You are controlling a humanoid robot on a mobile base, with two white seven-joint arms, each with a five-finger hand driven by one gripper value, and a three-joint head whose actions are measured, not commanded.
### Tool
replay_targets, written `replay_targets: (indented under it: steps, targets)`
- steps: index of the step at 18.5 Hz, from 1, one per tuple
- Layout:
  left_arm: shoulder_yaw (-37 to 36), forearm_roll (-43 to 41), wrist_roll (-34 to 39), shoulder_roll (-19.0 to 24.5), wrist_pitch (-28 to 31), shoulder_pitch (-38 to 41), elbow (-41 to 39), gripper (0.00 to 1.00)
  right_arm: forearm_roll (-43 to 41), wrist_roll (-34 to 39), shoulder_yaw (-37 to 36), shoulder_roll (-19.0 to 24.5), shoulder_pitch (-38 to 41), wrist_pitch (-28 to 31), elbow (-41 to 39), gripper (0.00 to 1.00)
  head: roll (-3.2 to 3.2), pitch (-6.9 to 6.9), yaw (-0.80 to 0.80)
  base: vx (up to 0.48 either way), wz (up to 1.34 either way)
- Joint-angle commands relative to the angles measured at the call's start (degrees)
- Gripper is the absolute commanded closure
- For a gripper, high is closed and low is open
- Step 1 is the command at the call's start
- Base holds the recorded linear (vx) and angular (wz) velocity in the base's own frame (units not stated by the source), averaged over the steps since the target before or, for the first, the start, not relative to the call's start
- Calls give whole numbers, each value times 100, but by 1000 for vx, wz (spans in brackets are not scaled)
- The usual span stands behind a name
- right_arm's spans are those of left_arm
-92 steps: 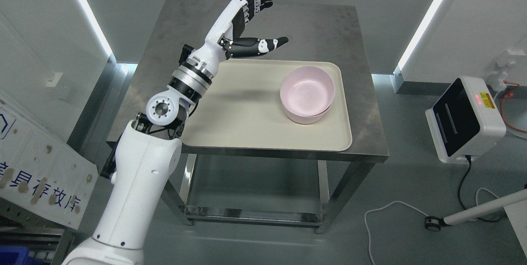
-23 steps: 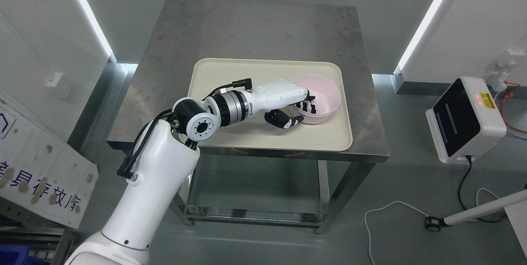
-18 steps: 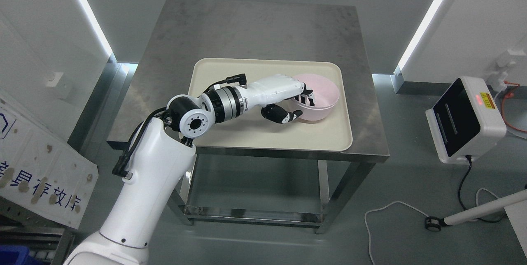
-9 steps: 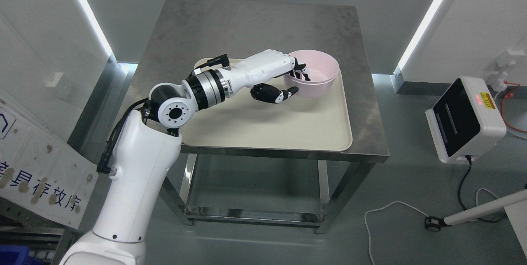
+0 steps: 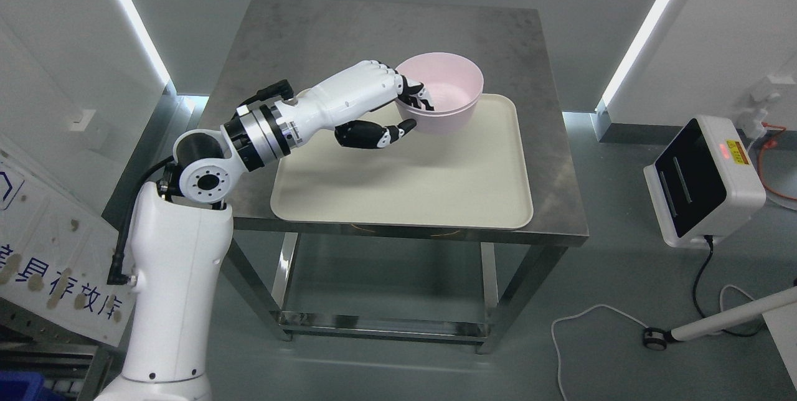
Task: Stack pink IKEA bowls on left shelf middle
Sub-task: 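Lift the stacked pink bowls off the tray with the left hand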
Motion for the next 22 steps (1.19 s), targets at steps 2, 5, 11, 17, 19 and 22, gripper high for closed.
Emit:
replay_targets:
  steps: [2,5,11,17,19,22]
  targets:
    - [1515,321,-98,131,-466,750,-427,97,-1,3,-62,-100,167,8,-193,0,0,0,0,0,0]
    - [1550,391,-107,158,-580,900,-541,97,-1,3,-70,-100,167,8,-193,0,0,0,0,0,0]
    - [1542,637,-519,158,-704,909,-849,97,-1,3,-62,-100,167,17,-193,0,0,0,0,-7,-1]
    - [1559,1059,-643,281,-704,1269,-849,96,-10,3,-62,-100,167,8,-193,0,0,0,0,-73,-24]
    - [1611,1112,-643,334,-704,1304,-849,96,-1,3,-62,-100,167,8,-193,0,0,0,0,-100,-12]
    - [1690,1173,-643,334,-704,1296,-849,96,-1,3,-70,-100,167,17,-193,0,0,0,0,-111,0]
